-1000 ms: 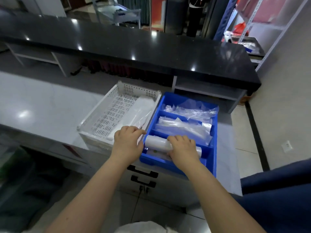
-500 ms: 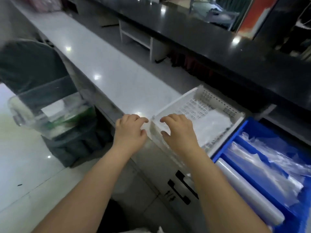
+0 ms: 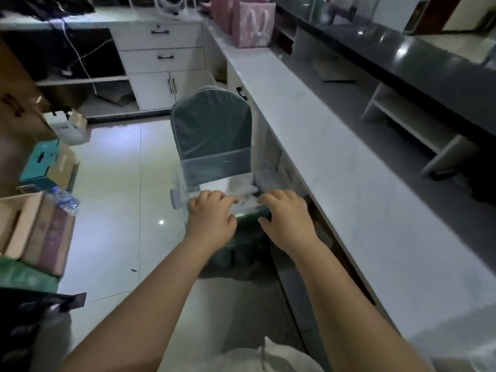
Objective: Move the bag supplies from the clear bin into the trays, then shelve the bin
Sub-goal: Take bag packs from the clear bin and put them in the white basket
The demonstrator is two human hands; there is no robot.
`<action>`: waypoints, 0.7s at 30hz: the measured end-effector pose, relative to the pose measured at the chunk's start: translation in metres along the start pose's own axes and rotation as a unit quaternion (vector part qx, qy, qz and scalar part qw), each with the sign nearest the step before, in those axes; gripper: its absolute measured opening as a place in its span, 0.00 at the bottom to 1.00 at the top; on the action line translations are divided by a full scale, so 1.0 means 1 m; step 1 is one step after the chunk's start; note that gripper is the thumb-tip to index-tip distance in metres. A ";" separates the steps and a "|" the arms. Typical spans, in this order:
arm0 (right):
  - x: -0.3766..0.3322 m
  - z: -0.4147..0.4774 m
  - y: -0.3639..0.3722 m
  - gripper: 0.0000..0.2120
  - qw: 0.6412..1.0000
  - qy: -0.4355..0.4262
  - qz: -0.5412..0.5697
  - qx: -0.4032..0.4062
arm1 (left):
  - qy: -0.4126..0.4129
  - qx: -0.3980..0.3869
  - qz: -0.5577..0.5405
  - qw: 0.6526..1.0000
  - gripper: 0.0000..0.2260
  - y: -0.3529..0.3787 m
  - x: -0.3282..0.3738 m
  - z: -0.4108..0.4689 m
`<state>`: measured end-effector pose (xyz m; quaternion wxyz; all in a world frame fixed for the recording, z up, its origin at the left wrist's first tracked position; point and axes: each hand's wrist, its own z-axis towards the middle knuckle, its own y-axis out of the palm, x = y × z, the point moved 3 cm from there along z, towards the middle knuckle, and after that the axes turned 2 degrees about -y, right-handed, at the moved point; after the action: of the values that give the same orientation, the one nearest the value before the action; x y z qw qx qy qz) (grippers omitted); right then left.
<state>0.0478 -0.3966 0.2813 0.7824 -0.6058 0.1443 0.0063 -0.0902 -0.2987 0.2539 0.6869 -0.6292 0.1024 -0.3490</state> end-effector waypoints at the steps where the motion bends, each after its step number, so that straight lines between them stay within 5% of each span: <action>1: -0.002 0.015 0.011 0.18 1.000 -0.004 0.000 -0.016 | -0.015 -0.007 0.000 1.000 0.16 0.004 -0.016 0.010; 21: 0.125 0.330 0.254 0.20 0.961 -0.038 0.058 -0.269 | -0.208 -0.157 0.006 0.965 0.24 0.183 -0.153 0.264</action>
<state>0.1930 -0.0366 0.0855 0.5939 -0.7837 0.1422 0.1135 0.0143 -0.0028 0.0863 0.5879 -0.7872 0.0145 -0.1857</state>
